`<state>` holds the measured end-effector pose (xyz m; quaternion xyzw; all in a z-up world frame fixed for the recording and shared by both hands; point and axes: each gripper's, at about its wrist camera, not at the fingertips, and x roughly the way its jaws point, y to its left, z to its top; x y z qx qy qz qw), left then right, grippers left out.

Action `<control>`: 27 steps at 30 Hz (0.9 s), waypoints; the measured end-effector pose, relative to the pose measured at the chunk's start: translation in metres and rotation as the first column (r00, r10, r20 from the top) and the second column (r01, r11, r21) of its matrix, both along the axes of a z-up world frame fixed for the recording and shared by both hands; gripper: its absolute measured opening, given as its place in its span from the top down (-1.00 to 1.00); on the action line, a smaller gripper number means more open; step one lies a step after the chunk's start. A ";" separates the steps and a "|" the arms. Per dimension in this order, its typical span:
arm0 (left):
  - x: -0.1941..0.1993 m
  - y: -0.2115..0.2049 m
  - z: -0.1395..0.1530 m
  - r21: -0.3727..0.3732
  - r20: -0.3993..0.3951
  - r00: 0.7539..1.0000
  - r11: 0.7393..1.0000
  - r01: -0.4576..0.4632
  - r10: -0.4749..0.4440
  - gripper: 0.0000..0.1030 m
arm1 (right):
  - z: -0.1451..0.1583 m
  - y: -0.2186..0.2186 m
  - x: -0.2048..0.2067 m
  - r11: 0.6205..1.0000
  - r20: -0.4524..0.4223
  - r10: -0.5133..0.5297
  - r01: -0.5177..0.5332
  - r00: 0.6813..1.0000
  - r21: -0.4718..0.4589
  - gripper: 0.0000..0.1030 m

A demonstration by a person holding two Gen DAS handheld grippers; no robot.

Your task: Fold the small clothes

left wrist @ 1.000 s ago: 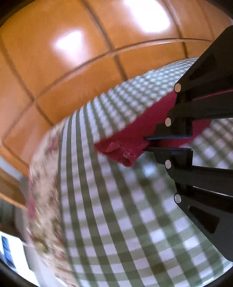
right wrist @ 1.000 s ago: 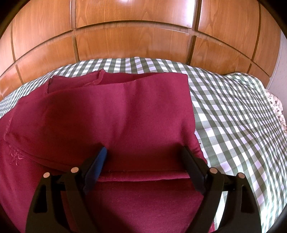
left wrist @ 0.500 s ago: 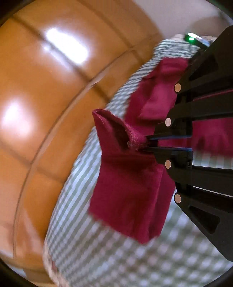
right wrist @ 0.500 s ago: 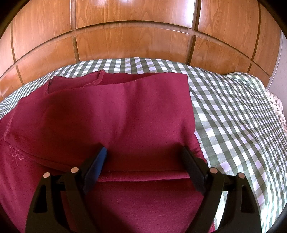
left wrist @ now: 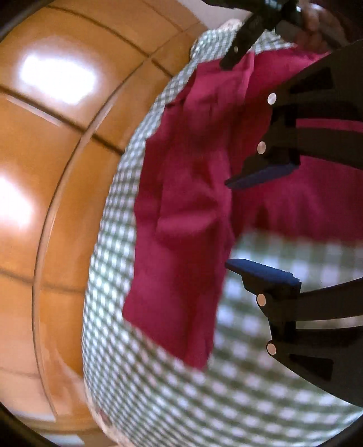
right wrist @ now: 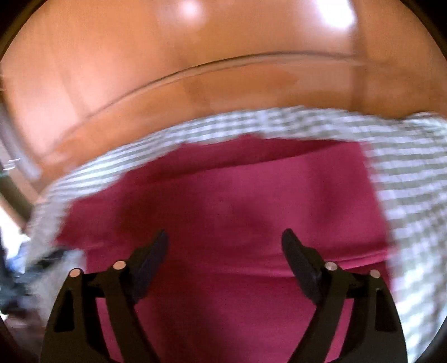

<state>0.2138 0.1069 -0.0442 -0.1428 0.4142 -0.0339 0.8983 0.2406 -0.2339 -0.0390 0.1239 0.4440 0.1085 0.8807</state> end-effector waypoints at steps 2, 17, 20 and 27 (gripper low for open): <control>-0.009 0.018 -0.003 0.005 -0.015 0.999 0.999 -0.045 0.045 0.01 | -0.006 0.040 0.011 0.992 -0.048 0.100 -0.096 0.994 0.080 -0.26; -0.010 0.042 -0.021 -0.002 -0.093 0.974 0.978 -0.210 0.209 -0.57 | 0.026 0.105 0.041 0.988 0.008 0.151 -0.151 0.989 0.042 0.84; 0.005 0.033 -0.022 0.008 -0.111 0.963 0.969 -0.246 0.246 -0.57 | 0.066 0.077 0.030 0.992 0.120 0.123 -0.127 0.985 0.026 0.84; 0.043 0.009 -0.031 0.105 -0.171 0.947 0.961 -0.257 0.272 -0.57 | 0.097 -0.017 0.012 0.996 0.239 -0.065 0.076 0.969 -0.036 0.86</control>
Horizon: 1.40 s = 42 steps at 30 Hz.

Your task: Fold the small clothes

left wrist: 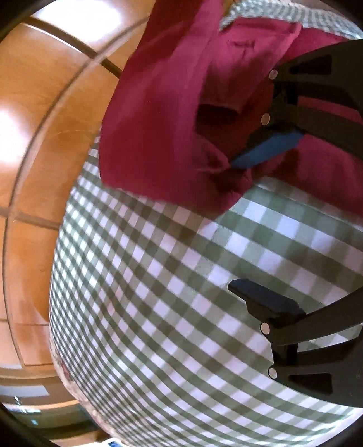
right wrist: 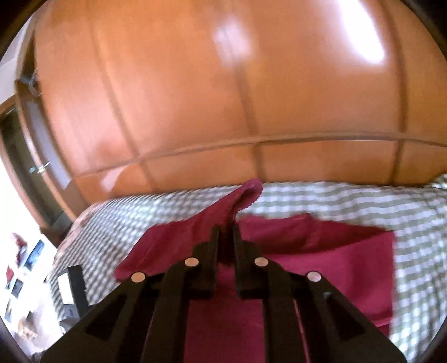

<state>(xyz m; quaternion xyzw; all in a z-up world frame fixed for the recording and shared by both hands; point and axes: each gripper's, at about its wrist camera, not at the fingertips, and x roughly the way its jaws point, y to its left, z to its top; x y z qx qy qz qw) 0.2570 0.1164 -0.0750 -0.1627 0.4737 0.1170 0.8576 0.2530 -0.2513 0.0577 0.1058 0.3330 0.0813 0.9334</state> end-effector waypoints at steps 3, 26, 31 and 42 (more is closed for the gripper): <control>0.004 -0.007 -0.006 0.042 -0.017 1.000 0.999 -0.006 0.007 -0.57 | -0.018 -0.048 -0.006 0.993 -0.040 -0.120 0.119 0.992 -0.015 0.88; -0.045 -0.024 0.026 0.104 0.122 0.986 0.989 0.103 -0.116 -0.52 | -0.112 -0.116 -0.037 0.927 -0.245 -0.370 0.341 0.896 -0.155 0.66; -0.040 -0.037 0.056 0.076 0.236 0.949 0.978 0.196 -0.209 -0.52 | -0.076 -0.095 -0.044 0.942 -0.131 -0.323 0.306 0.937 -0.139 0.07; 0.052 -0.094 0.056 0.043 0.225 0.900 0.927 0.373 -0.372 -0.52 | -0.114 -0.063 0.019 0.969 -0.240 -0.224 0.190 0.945 -0.157 -0.22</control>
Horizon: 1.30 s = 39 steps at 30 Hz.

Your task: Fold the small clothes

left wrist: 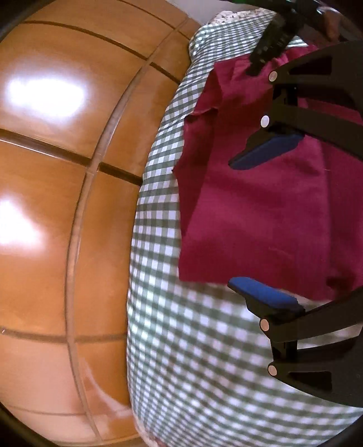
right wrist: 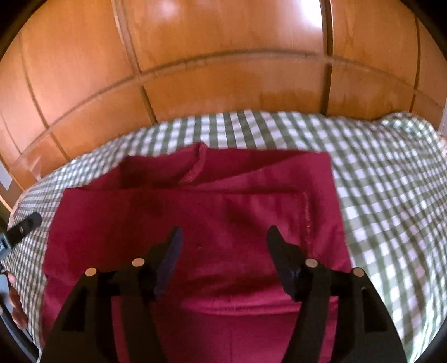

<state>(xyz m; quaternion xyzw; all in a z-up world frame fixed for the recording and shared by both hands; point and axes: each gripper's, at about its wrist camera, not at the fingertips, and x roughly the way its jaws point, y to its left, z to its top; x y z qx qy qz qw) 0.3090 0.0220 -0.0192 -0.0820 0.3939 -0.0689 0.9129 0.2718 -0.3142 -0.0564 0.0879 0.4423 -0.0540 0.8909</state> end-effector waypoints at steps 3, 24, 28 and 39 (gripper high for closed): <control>0.028 -0.004 -0.016 -0.008 -0.055 0.998 1.000 0.002 -0.002 -0.52 | -0.018 -0.010 0.006 1.000 -0.031 -0.028 0.028 0.999 -0.008 -0.24; -0.020 -0.002 -0.072 0.126 -0.126 0.987 0.989 -0.081 0.097 -0.71 | -0.035 -0.007 -0.003 0.998 0.040 -0.003 0.006 0.999 -0.063 -0.30; -0.035 -0.005 -0.055 0.162 -0.087 0.990 0.982 -0.098 0.113 -0.71 | -0.036 -0.007 -0.002 0.998 0.039 0.000 0.002 0.999 -0.058 -0.34; -0.111 -0.007 -0.013 0.183 0.026 0.996 0.979 -0.091 0.087 -0.71 | -0.018 0.020 -0.037 0.997 0.035 0.022 -0.019 0.999 -0.075 -0.95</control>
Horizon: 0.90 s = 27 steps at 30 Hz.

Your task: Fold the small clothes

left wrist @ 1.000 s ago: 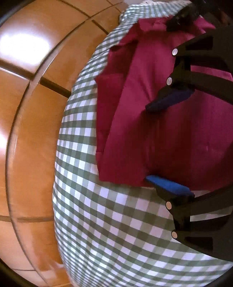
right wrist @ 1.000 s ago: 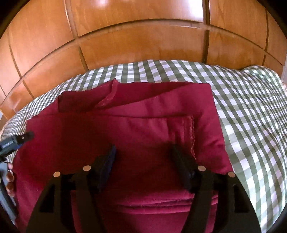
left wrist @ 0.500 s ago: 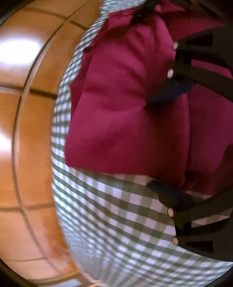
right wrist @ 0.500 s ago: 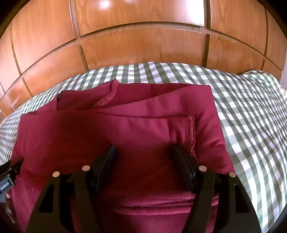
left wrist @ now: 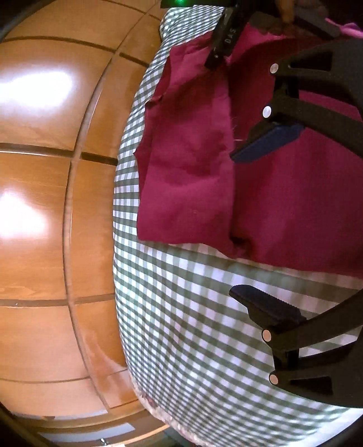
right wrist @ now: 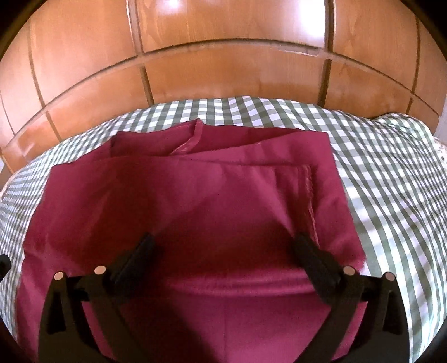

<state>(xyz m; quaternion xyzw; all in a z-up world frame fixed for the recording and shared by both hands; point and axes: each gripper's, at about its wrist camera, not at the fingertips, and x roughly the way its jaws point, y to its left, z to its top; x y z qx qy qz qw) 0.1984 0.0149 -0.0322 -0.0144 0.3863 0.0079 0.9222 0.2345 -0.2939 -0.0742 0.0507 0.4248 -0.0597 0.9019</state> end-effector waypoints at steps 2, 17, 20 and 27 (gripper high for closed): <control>-0.010 0.000 0.001 0.003 0.003 1.000 1.000 0.001 -0.001 -0.71 | 0.004 0.002 -0.012 1.000 0.005 -0.003 0.003 1.000 0.020 -0.95; -0.060 0.010 -0.020 -0.013 -0.056 0.998 1.000 0.010 -0.010 -0.71 | -0.010 0.000 -0.084 0.997 -0.091 -0.015 0.022 0.996 0.073 -0.95; -0.067 0.012 -0.027 -0.010 -0.076 0.997 1.000 0.010 -0.011 -0.71 | -0.012 0.004 -0.102 0.999 -0.091 0.009 -0.004 0.996 0.052 -0.95; -0.087 0.014 -0.036 0.012 -0.100 0.994 0.999 0.045 -0.044 -0.71 | -0.011 0.010 -0.134 0.999 -0.095 0.047 -0.045 0.994 0.018 -0.96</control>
